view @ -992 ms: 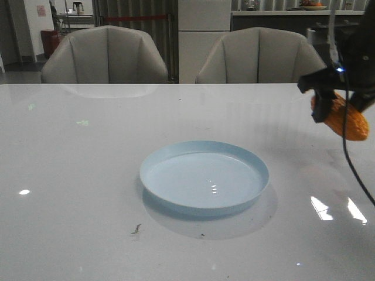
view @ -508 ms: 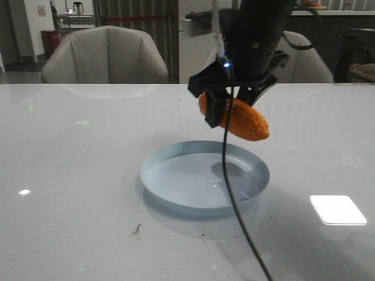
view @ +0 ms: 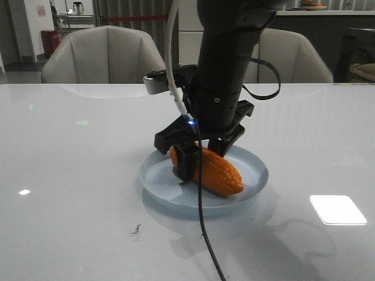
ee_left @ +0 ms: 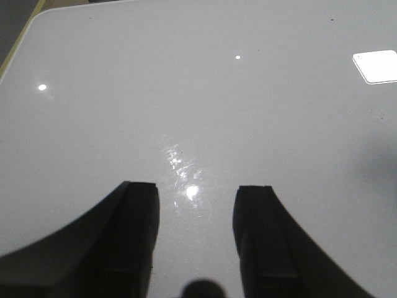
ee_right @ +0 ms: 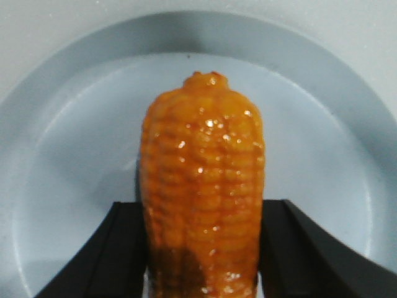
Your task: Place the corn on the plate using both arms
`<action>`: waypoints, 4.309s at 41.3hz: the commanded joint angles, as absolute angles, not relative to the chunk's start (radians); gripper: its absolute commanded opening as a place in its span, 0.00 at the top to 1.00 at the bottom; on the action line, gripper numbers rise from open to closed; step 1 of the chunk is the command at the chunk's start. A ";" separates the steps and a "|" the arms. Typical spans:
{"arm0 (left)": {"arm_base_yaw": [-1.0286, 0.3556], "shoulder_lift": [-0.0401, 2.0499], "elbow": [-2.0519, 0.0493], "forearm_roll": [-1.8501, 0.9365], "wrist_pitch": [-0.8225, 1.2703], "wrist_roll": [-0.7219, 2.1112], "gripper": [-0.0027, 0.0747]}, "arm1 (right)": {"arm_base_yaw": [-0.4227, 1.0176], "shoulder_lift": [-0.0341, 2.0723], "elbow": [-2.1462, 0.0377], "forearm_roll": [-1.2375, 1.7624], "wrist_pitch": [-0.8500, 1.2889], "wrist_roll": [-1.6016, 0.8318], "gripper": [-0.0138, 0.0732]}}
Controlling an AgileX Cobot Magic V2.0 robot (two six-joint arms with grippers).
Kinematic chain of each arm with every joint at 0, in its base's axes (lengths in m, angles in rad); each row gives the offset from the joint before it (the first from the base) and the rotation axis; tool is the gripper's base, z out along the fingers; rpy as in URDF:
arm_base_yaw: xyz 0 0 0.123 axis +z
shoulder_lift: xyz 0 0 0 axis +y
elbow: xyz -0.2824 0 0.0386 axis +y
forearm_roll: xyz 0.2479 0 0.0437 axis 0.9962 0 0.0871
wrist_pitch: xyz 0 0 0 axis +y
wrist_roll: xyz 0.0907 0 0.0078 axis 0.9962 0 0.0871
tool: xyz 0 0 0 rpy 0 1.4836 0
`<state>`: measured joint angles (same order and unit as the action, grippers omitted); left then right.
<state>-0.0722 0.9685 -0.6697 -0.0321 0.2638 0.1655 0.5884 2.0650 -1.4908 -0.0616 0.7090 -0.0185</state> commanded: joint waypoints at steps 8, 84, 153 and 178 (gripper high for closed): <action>-0.071 0.954 -0.697 -0.035 0.185 0.159 0.50 | 0.585 1.997 -1.529 -0.081 0.697 0.000 0.24; -0.071 0.954 -0.697 -0.035 0.192 0.159 0.70 | 0.074 0.811 -0.836 -0.099 0.710 0.075 0.24; -0.043 -0.002 -0.153 -0.040 0.148 0.159 0.84 | 0.074 0.811 -0.836 -0.099 0.709 0.075 0.24; -0.043 -0.028 0.048 -0.042 0.013 0.159 0.84 | 0.074 0.811 -0.836 -0.099 0.709 0.075 0.24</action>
